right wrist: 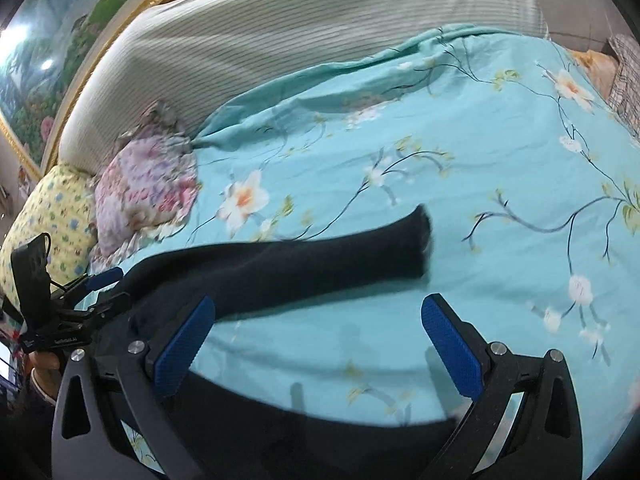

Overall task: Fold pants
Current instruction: 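Lower both grippers onto the pant leg hems and close on them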

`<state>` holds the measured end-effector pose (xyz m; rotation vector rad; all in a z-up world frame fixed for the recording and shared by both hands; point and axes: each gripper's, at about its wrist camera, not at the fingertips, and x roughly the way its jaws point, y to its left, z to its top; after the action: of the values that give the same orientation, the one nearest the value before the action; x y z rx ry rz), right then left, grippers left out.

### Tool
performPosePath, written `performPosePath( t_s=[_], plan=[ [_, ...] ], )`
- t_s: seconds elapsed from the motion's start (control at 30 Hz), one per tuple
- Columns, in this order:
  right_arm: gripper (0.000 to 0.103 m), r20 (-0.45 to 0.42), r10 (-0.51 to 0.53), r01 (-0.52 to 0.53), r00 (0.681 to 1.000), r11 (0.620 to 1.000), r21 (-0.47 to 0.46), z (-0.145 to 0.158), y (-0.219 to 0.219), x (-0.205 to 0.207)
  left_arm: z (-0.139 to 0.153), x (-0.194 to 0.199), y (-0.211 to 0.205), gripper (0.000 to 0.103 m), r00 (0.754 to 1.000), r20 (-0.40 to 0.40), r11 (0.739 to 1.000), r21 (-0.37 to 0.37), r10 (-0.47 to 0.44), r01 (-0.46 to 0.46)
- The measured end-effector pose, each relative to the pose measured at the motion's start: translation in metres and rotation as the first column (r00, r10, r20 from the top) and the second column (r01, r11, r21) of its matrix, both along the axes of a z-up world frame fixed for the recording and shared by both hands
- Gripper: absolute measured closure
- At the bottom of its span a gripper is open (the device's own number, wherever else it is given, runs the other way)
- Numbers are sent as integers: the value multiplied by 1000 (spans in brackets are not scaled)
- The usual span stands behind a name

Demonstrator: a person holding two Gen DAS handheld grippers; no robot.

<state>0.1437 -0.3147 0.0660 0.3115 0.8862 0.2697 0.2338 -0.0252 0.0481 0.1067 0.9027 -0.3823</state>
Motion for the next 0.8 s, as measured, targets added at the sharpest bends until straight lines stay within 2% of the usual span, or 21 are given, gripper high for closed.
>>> performPosePath(
  t_s=[0.13,0.33,0.43,0.53,0.6,0.63,0.67,0.7,0.73,0.8],
  plan=[
    [3,-39,2,-2,999,1000,-1,-5,-16,26,-10,35,-7,17,997,-58,998,14,-59,60],
    [16,-113,7,-7,994,1000,3,-23,-31,59,-35,81,-21,17,977,-152,987,26,-150,156],
    [24,-139,42,-42,989,999,8,-30,-28,71,-49,99,-30,17,970,-189,983,70,-155,171],
    [36,-152,74,-76,986,997,-11,-34,-25,78,-63,109,-35,18,958,-233,978,77,-169,192],
    [51,-148,85,-87,985,996,-8,-35,-25,81,-72,111,-39,30,942,-279,974,72,-185,213],
    [55,-148,85,-87,985,996,-6,-35,-27,83,-79,111,-41,56,930,-312,971,74,-194,227],
    [64,-146,81,-84,986,996,-14,-35,-28,84,-83,109,-43,82,919,-334,967,69,-208,244],
    [73,-143,76,-80,987,997,-21,-34,-29,85,-84,106,-44,88,914,-340,965,61,-220,255],
    [77,-139,69,-72,988,997,-17,-33,-32,85,-82,101,-45,93,918,-327,963,66,-227,261],
    [87,-123,63,-63,990,998,6,-28,-37,83,-74,88,-45,96,929,-288,961,76,-235,266]
  ],
)
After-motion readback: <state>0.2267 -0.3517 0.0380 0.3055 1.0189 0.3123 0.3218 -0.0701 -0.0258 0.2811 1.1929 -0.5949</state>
